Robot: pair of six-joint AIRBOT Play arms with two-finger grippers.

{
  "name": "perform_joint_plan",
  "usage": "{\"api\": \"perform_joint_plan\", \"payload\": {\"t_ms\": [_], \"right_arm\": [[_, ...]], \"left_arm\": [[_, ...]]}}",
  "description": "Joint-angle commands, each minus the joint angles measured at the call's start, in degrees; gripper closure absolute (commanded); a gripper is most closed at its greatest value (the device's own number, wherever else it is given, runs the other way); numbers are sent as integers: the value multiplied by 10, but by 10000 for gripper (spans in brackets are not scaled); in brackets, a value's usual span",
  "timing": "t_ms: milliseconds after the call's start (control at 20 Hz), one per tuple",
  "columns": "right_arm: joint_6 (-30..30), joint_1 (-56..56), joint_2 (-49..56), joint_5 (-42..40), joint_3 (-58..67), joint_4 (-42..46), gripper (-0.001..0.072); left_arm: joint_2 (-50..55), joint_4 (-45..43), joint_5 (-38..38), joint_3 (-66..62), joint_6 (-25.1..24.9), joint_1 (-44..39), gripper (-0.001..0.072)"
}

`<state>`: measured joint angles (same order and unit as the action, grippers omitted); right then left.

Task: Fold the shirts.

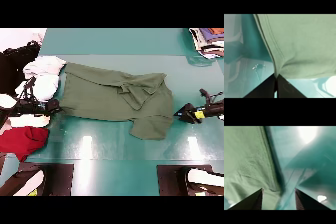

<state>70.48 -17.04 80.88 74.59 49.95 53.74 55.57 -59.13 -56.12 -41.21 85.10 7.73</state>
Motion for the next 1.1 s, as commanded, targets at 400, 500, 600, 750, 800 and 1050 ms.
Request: {"api": "perform_joint_plan", "payload": {"t_ms": [400, 500, 600, 750, 800, 1050], "right_arm": [[-11, 77, -59, 24, 51, -17, 694], [-6, 69, -123, 27, 126, -17, 695], [0, 67, -183, 16, 223, -17, 694], [1, 64, -251, -21, 379, -14, 695], [2, 64, -271, -40, 427, -11, 695], [34, 64, -336, -70, 592, 14, 694]], "left_arm": [[-25, 2, -62, -108, 0, 2, 684], [-51, 1, -75, -212, 0, 2, 684], [-68, 1, -97, -338, 0, 2, 684], [-79, 1, -129, -547, 0, 2, 683], [-79, 2, -134, -619, 0, 2, 684], [-79, 2, -132, -884, 6, 2, 684]]}}
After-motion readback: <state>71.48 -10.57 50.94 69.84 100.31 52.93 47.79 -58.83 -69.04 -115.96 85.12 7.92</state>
